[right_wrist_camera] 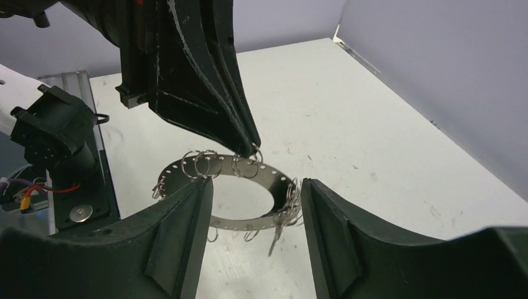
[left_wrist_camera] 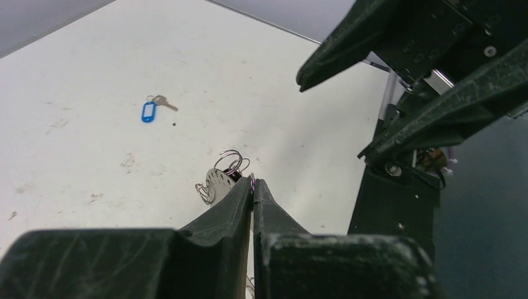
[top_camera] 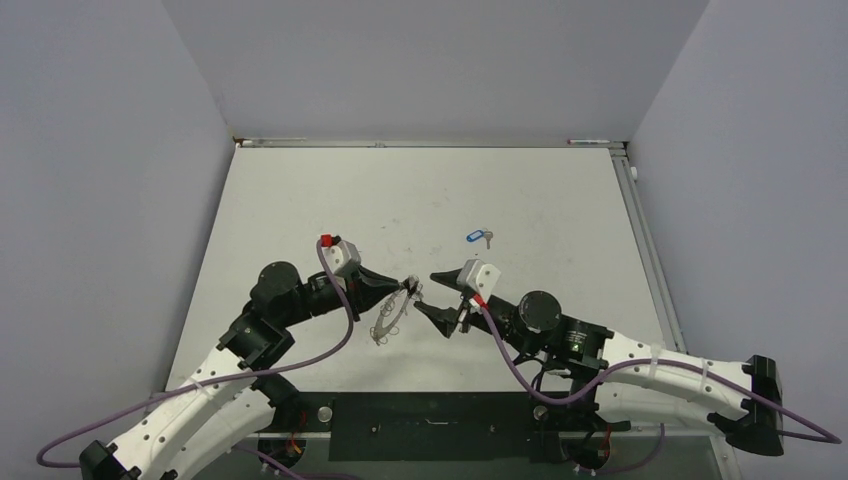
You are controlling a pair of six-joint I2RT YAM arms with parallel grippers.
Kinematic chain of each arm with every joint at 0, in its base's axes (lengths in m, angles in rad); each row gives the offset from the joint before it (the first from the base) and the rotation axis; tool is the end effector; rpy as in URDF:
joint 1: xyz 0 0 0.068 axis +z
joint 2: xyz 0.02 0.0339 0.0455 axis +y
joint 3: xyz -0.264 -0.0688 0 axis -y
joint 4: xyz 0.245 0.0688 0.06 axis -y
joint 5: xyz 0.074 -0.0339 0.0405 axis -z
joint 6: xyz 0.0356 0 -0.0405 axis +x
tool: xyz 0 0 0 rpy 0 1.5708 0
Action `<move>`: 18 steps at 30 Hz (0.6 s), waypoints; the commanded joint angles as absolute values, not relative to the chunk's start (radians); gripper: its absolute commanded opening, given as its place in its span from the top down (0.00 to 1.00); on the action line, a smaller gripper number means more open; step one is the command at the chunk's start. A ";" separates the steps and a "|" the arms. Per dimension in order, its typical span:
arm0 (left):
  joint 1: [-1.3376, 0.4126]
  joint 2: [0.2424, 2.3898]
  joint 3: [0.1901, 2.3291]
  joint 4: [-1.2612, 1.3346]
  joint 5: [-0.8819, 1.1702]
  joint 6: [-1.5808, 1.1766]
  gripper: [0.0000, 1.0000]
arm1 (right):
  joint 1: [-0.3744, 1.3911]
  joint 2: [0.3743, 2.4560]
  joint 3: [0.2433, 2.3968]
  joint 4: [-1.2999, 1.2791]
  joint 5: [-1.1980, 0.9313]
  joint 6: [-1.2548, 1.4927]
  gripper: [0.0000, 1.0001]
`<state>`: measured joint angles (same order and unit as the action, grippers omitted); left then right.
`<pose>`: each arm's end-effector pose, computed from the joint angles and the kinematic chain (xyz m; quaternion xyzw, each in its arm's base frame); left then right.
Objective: Put the keys on the keyring
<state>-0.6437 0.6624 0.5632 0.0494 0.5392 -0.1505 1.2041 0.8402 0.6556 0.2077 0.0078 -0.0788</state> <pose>0.1218 -0.1142 0.3061 0.3485 0.6324 -0.4349 0.5381 0.0738 0.1915 0.3267 -0.4160 0.5616 0.3792 0.6064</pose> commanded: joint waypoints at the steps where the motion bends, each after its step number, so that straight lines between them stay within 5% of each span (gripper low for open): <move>1: -0.637 0.669 0.643 0.044 0.365 -0.189 1.00 | 1.205 0.878 0.621 0.299 0.093 0.013 0.44; 10: -0.626 0.723 0.664 0.030 0.175 -0.272 1.00 | 1.208 1.102 0.623 0.560 0.227 0.230 0.22; 18: -0.562 0.740 0.666 0.015 0.108 -0.321 1.00 | 1.226 1.317 0.745 0.633 0.296 0.353 0.18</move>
<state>-0.5945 0.7475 0.6071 -0.0162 0.1764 -0.2760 1.2079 1.2564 0.6605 0.4992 0.2527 0.2668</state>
